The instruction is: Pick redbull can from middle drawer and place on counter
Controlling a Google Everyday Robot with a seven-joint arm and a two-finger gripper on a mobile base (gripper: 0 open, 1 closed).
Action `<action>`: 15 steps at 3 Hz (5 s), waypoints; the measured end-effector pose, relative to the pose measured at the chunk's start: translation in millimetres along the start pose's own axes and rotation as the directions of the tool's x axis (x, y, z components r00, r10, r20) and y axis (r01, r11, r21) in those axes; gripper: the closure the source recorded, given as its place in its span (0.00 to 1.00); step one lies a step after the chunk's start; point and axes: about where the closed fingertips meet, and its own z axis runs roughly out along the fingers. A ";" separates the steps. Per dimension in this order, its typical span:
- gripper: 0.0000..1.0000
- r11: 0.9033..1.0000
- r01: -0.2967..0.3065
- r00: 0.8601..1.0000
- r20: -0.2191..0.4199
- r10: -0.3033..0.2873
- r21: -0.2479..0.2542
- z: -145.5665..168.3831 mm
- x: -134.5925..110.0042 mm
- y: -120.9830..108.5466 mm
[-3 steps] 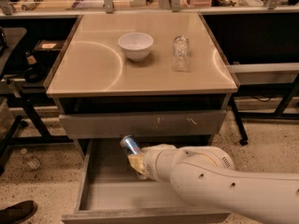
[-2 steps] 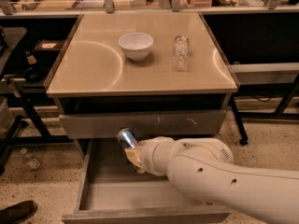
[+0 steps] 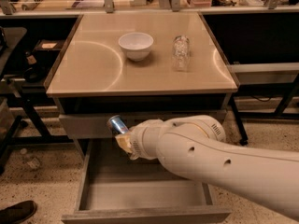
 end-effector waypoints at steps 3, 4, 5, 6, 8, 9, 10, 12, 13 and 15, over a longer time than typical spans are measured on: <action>1.00 0.989 0.143 0.989 0.020 -0.143 0.023 -40.3 -82.4 14.1; 1.00 0.989 0.144 0.989 0.018 -0.144 0.022 -41.2 -83.3 14.6; 1.00 0.988 0.147 0.988 0.035 -0.149 0.046 -47.1 -95.8 6.8; 1.00 0.984 0.166 0.984 0.055 -0.169 0.066 -50.2 -121.5 -5.9; 1.00 0.977 0.210 0.975 0.066 -0.211 0.029 -22.2 -172.5 -23.3; 1.00 0.972 0.233 0.971 0.061 -0.232 -0.006 -1.0 -192.2 -30.4; 1.00 0.964 0.263 0.964 0.054 -0.260 -0.043 21.7 -212.3 -36.9; 1.00 0.944 0.307 0.952 0.048 -0.304 -0.118 72.9 -243.0 -46.5; 1.00 0.933 0.321 0.947 0.042 -0.319 -0.160 101.5 -250.5 -45.8; 0.82 0.925 0.322 0.946 0.025 -0.324 -0.201 118.6 -250.7 -32.7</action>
Offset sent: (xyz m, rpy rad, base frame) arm 0.0177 0.0199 0.0921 -0.0701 -0.0936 0.0831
